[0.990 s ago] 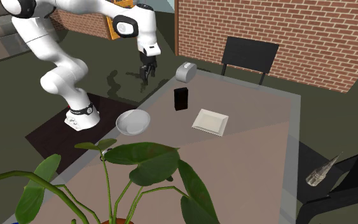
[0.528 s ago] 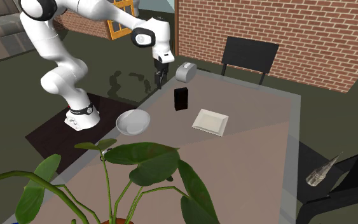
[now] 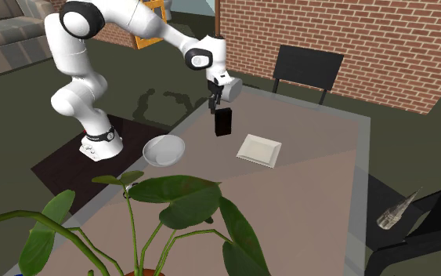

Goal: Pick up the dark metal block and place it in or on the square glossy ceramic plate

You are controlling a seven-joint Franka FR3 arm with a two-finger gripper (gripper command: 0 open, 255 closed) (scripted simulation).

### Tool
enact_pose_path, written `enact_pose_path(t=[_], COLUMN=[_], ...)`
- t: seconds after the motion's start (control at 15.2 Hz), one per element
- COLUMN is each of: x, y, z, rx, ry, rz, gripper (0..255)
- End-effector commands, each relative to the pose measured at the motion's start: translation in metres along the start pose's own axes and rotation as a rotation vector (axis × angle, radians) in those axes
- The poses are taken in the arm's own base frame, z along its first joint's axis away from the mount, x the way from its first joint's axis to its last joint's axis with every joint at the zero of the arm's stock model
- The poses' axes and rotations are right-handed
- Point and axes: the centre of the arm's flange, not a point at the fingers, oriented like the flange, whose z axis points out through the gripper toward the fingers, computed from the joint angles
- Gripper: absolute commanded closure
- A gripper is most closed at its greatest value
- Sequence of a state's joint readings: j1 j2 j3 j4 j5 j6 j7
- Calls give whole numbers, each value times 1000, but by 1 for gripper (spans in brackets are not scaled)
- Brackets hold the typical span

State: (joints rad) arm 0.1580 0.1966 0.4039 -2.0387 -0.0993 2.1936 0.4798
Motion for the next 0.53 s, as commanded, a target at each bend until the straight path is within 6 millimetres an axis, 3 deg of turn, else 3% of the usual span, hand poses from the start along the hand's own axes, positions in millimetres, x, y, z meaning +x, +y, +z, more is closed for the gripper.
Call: enact_pose_path(t=[0.0,0.46], x=[6,6], y=[-8,-8], z=[11,46], rx=[1,1], ry=[2,2], rz=[-2,-2], gripper=[0,0])
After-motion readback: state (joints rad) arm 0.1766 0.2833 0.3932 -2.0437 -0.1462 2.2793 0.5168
